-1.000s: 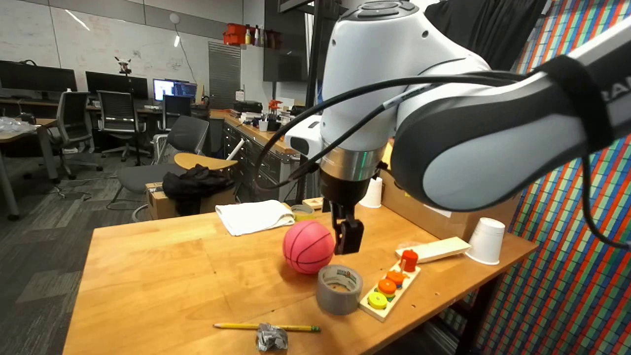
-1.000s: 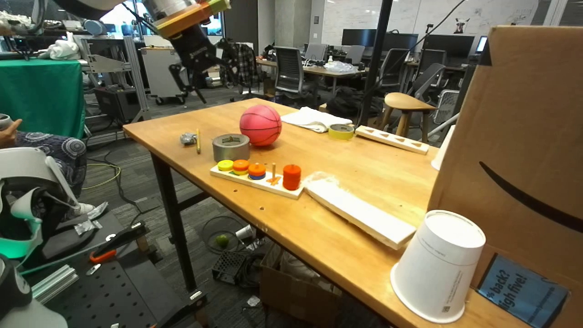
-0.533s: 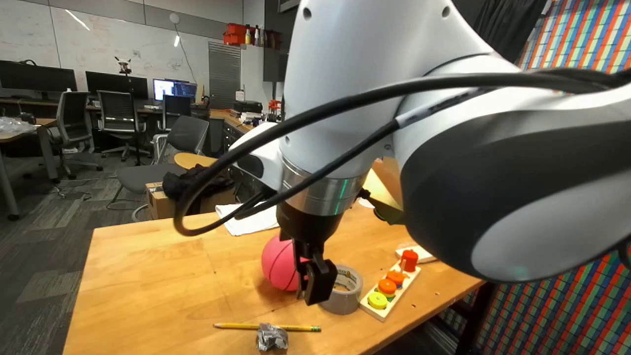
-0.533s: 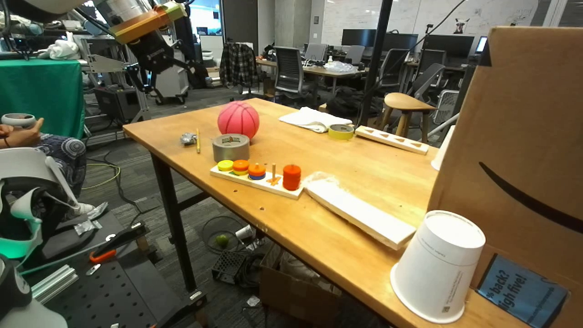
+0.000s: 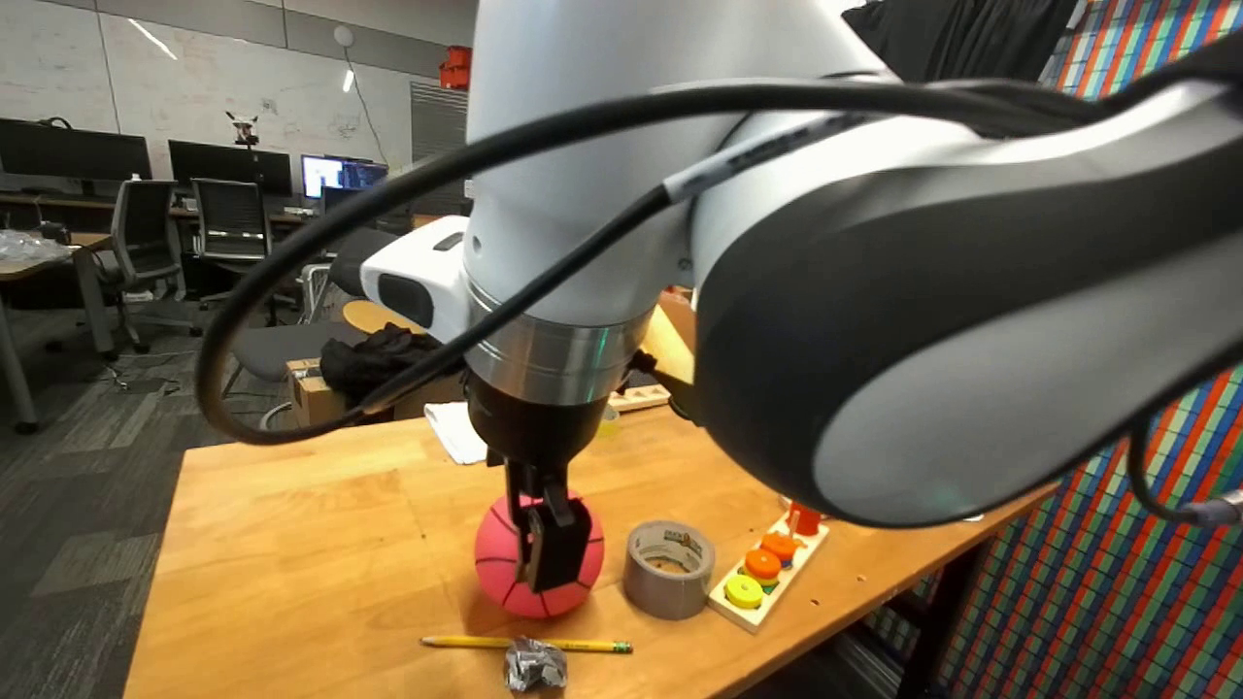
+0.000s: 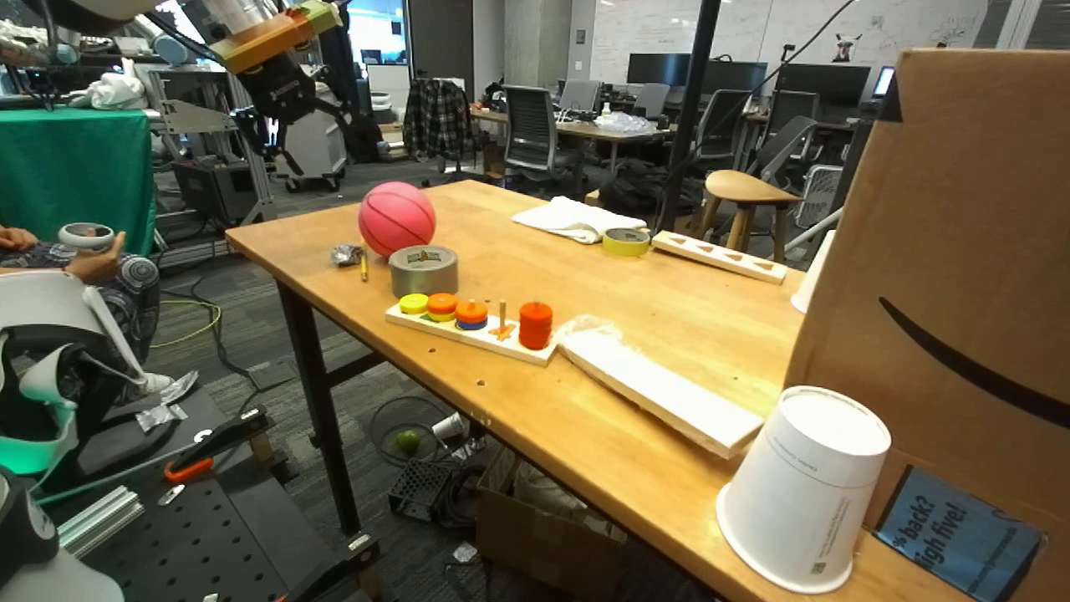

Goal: Move the bowl to the right

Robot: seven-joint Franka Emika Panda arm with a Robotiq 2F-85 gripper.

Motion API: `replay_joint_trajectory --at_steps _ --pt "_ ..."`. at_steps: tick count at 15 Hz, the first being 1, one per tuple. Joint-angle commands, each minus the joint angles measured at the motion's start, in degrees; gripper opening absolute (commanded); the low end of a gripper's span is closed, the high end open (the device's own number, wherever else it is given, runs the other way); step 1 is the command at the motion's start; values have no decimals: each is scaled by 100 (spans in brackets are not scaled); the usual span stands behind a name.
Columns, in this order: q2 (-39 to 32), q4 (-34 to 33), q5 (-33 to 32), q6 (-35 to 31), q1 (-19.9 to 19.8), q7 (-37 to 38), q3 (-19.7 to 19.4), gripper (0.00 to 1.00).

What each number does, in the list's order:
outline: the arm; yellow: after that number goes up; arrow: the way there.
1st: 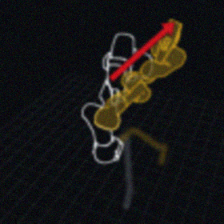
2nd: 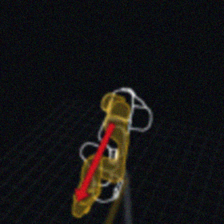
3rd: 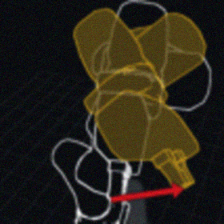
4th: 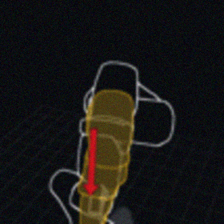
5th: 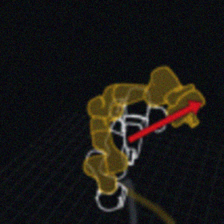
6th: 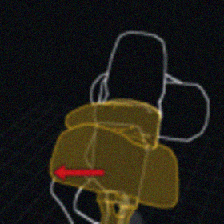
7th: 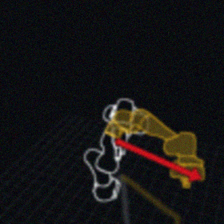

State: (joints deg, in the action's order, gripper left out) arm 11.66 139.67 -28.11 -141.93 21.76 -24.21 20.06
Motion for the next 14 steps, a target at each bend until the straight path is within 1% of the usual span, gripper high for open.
replay_joint_trajectory --at_steps 1,5,10,13,14 --pt "-674 -654 -34 -44 -3 -139 80 100" --pt "-1351 -1257 -23 45 63 -403 196 100" --pt "-2059 -1788 50 146 56 -1373 268 100" --pt "-2278 -1996 -71 419 22 -1847 213 100" --pt "-2329 -2082 -179 602 7 -2025 164 100"
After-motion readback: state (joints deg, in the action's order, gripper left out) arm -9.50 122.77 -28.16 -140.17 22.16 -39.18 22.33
